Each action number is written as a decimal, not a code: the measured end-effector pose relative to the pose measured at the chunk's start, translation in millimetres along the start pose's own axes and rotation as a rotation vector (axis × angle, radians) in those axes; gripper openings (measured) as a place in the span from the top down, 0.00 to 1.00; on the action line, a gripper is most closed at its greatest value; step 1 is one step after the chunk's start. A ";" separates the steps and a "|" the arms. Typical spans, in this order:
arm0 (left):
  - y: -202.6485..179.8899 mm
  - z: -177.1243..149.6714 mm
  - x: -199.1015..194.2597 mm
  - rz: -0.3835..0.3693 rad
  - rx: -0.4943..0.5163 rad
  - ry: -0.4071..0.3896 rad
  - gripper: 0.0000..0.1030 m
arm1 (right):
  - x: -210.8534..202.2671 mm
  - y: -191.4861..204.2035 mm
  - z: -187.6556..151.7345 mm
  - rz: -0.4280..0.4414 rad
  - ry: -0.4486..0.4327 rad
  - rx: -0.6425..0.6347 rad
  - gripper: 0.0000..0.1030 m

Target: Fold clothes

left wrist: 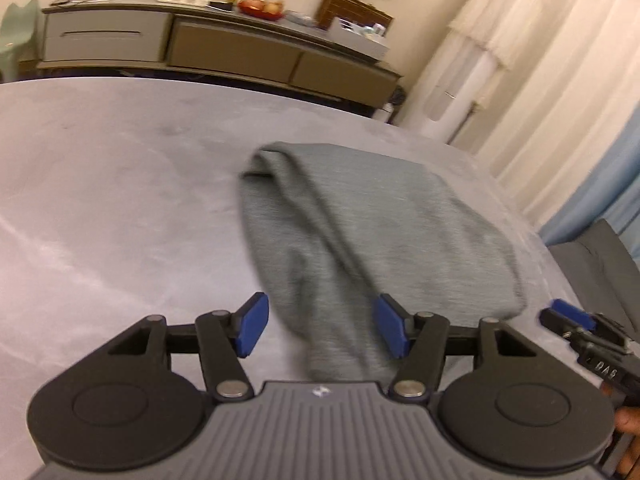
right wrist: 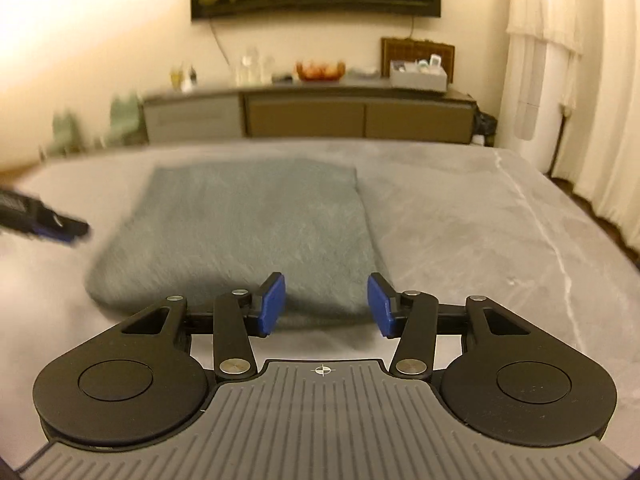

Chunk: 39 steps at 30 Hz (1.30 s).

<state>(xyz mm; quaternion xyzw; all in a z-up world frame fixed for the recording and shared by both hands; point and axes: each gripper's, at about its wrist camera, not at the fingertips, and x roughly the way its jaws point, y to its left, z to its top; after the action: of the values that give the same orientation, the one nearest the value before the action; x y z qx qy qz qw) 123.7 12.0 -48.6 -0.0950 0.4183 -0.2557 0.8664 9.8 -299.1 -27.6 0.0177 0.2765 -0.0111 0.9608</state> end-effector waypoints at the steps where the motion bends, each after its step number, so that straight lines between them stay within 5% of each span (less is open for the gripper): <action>1: -5.0 -0.9 2.3 -0.018 0.000 0.002 0.41 | 1.0 6.9 -2.1 0.025 0.004 -0.019 0.50; 6: -16.0 -6.2 12.3 -0.107 -0.028 0.048 0.40 | 6.2 54.5 -20.6 0.154 0.043 -0.176 0.53; 9: -18.9 -9.8 14.1 -0.128 -0.064 0.062 0.35 | 4.5 78.6 -28.8 0.120 -0.010 -0.301 0.48; 13: -0.7 -7.8 21.5 -0.077 -0.145 0.050 0.35 | 4.2 123.5 -40.8 0.077 -0.113 -0.673 0.34; 17: 22.3 -7.3 37.0 -0.097 -0.234 0.079 0.35 | 22.6 145.9 -39.2 0.086 -0.101 -0.863 0.42; 19: 27.8 -7.5 43.0 -0.107 -0.252 0.090 0.35 | 30.7 147.6 -28.4 0.125 -0.056 -0.853 0.69; 21: 27.9 -7.4 45.3 -0.116 -0.250 0.091 0.35 | 33.6 146.0 -16.3 0.152 -0.031 -0.804 0.81; 28: 27.2 -10.2 48.0 -0.142 -0.257 0.092 0.35 | 33.7 144.2 8.4 0.156 -0.042 -0.680 0.95; 31: 30.5 -11.7 43.1 -0.125 -0.296 0.063 0.36 | 36.6 156.2 14.7 0.157 -0.057 -0.584 0.95; 35: 28.9 -11.1 29.1 -0.130 -0.297 0.021 0.36 | 56.0 166.3 -3.1 0.153 -0.016 -0.616 0.95; 36: 25.4 -10.7 24.1 -0.128 -0.285 0.005 0.36 | 54.2 164.6 -6.2 0.158 -0.011 -0.619 0.90; 37: 19.0 -9.5 18.7 -0.123 -0.256 -0.018 0.36 | 48.4 160.8 -7.6 0.167 -0.010 -0.615 0.71; 39: 2.1 -7.3 10.0 -0.135 -0.177 -0.064 0.35 | 26.6 147.1 -6.2 0.189 -0.047 -0.582 0.48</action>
<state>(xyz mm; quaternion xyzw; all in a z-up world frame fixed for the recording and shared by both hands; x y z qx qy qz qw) 124.1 8.9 -60.8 -0.2073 0.4043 -0.2721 0.8483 33.6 -152.2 -42.9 -0.2327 0.2429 0.1575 0.9285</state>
